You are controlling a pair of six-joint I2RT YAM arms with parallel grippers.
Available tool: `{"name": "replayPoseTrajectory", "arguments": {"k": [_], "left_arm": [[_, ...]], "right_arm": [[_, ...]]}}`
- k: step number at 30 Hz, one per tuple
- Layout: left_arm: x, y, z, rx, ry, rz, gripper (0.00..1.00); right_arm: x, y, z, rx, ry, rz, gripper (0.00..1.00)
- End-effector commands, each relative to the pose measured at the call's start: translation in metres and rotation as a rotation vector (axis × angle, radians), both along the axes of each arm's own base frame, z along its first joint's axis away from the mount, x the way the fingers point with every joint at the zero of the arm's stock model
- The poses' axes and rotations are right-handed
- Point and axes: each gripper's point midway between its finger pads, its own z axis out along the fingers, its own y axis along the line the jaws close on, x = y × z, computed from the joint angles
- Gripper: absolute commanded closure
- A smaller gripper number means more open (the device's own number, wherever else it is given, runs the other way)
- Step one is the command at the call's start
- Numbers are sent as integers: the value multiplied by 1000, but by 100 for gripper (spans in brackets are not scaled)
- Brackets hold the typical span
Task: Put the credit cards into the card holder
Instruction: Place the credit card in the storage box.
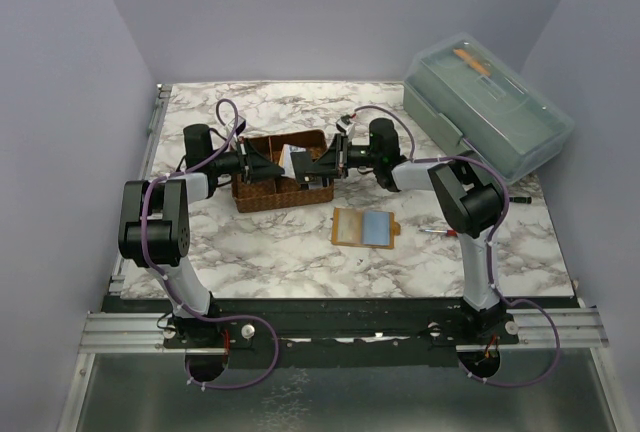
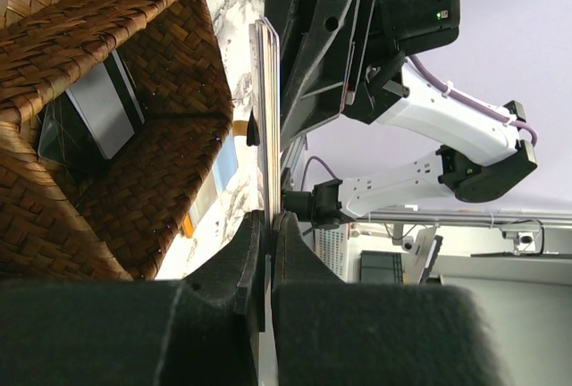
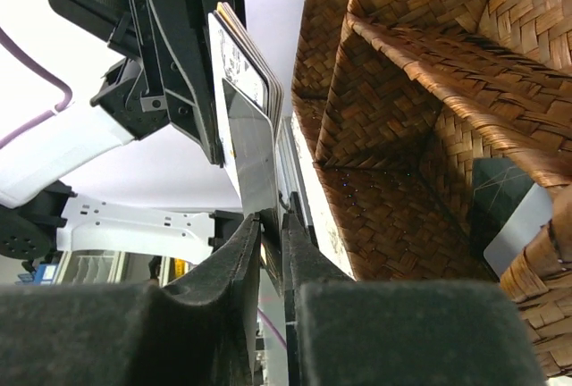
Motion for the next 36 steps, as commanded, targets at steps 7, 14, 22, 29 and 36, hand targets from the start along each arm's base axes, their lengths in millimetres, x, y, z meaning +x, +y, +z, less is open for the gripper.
{"name": "replayPoseTrajectory", "arguments": {"k": [7,14,22,29,36], "left_arm": [[9,12,-4,16,-15,59,100],[9,8,-5,30,-21,69,100],[5,1,-32,424,-80,72,100],[0,-9,-21,496,-171,36,100],[-12,-19,-30,751,-313,-53,100]], "right_arm": [[6,-20,-19,-111,26,-85,94],[9,-37,-2,-159,-20,-108,100],[15,-70,21,-244,-81,-172,100],[10,-86,31,-246,-98,-185,100],[5,-87,35,-234,-110,-168,100]]}}
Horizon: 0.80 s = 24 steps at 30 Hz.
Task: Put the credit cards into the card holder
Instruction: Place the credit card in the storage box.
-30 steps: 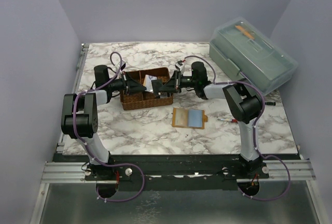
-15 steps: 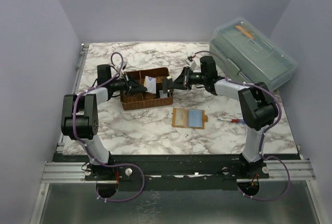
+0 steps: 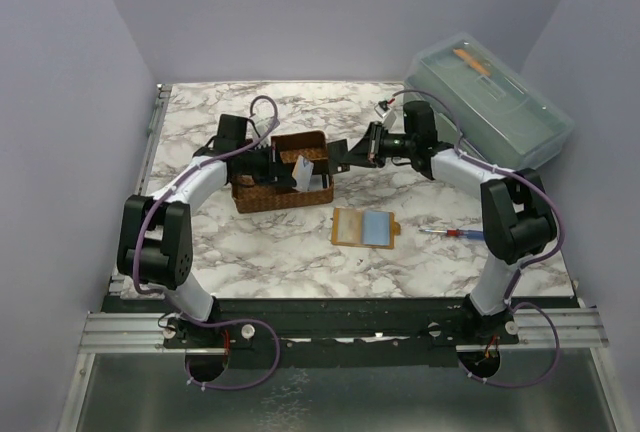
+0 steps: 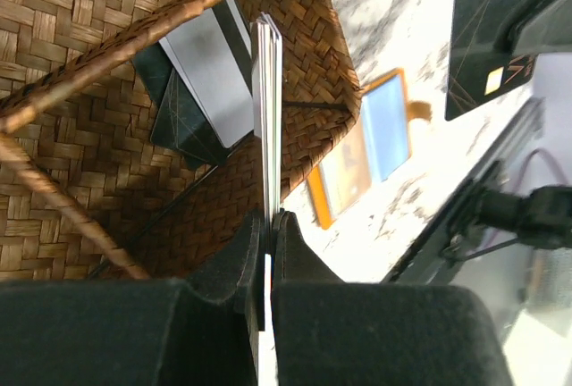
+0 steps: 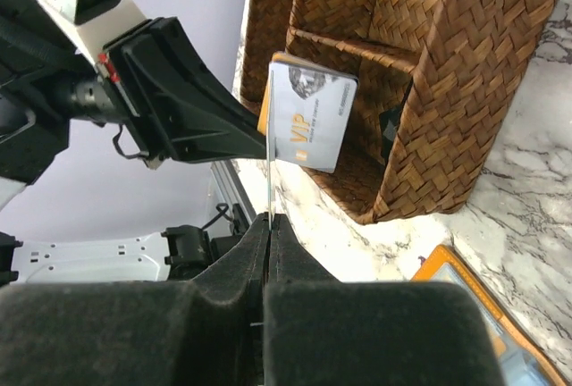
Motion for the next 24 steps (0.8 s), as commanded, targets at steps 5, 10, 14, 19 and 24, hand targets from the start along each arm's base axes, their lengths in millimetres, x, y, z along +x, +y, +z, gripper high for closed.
{"name": "replayPoseTrajectory", "arguments": {"k": [5,10,14,19,24], "left_arm": [[-1,10,-6,292,-92,-55,100],[-7,8,-22,353,-34,-105,100],[-8,9,-30,383,-6,-121,100],[-1,14,-22,412,-18,-67,67],[15,23,24,452,-140,-6,56]], "right_arm": [[-11,-8,1,-58,-19,-7,100],[-15,-27,-15,-221,-6,-71,100],[-26,-41,-27,-298,-4,-91,100],[-47,-51,-43,-361,60,-113,100],[-79,-44,-59,-391,114,-103,100]]}}
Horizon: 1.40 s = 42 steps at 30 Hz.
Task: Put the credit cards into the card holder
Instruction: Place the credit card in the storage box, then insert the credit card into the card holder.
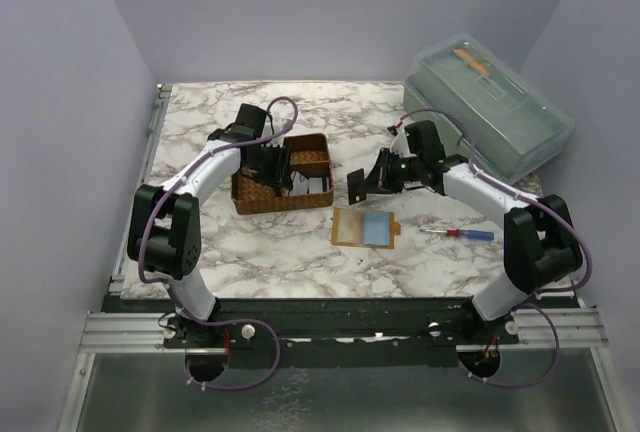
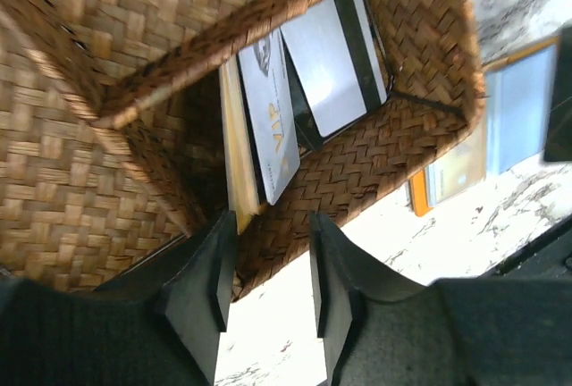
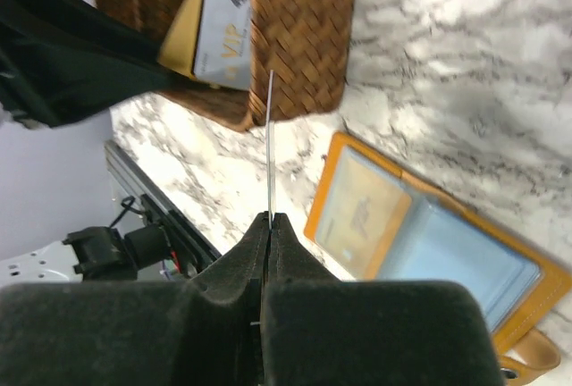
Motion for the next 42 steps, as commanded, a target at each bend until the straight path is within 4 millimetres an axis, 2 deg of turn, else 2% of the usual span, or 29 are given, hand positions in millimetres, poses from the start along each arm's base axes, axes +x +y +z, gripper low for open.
{"name": "replayPoseTrajectory", "arguments": {"k": [1,3,5,7,9,13,15,18,23,31,36,42], "left_arm": [[21,12,61,54,-172,51,56],[23,12,80,38,-201,72,55],[15,-1,97,-41,-213,56,55],[-1,-26,108,-144,-191,10,55],[-21,-56,110,-212,-165,-42,55],[-54,-111,92,-263,-147,-114,57],[-66,-129,77,-254,-136,-137,59],[-77,-144,50,-190,-111,-165,61],[-90,-153,12,-94,-74,-190,66],[-101,-142,-51,68,-9,-201,74],[-103,-138,-68,109,14,-201,76],[-102,-131,-77,144,17,-177,77]], "right_arm": [[-38,-4,-28,-60,80,-9,100],[-50,-7,-39,-60,108,-7,100],[-62,-8,-45,-42,107,30,100],[-71,-10,-48,-38,111,47,100],[-76,-16,-48,-24,103,41,100],[-82,-21,-45,56,111,42,100],[-86,-20,-49,77,129,57,100],[-88,-23,-56,66,136,48,100],[-89,-31,-66,34,163,25,100],[-94,-38,-74,25,185,14,100],[-97,-37,-80,35,204,36,100],[-96,-36,-85,33,221,36,100]]}}
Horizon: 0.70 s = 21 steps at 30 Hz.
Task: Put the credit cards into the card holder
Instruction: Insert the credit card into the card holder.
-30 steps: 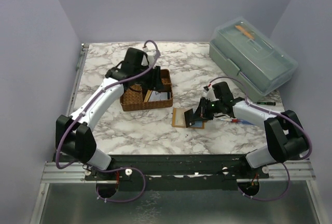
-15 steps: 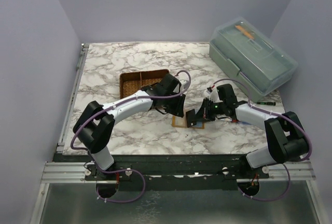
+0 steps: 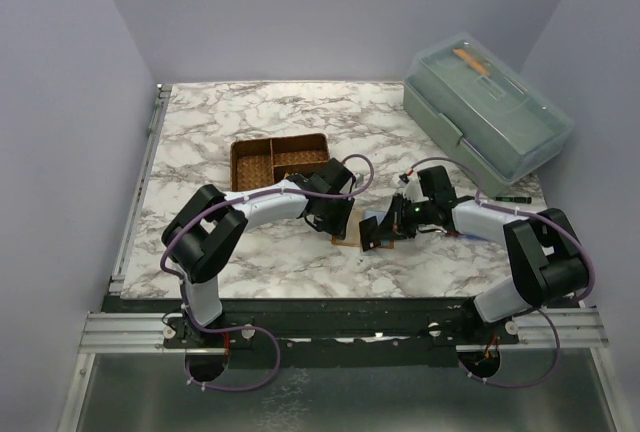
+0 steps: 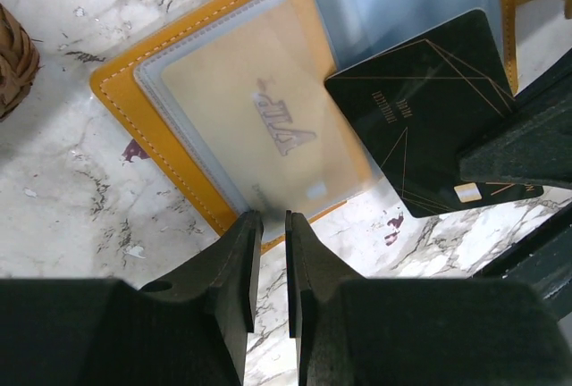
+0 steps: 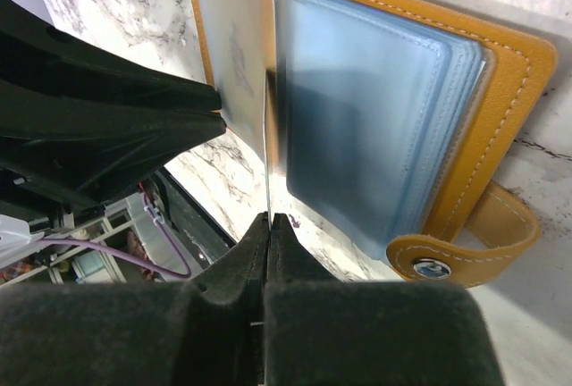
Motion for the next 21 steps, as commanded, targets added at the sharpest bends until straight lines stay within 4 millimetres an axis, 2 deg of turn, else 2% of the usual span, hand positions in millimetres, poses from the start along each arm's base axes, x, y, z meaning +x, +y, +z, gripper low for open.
{"name": "replayPoseTrajectory", "arguments": {"k": [1,11,21], "left_arm": [[2,8,-12,51,-20,16,77],[-4,12,-18,63,-3,15,78],[-8,14,-18,59,6,14,78]], "right_arm": [[-1,1,-6,20,5,24,100],[14,5,-17,13,1,15,100],[33,7,-16,10,-45,-35,100]]}}
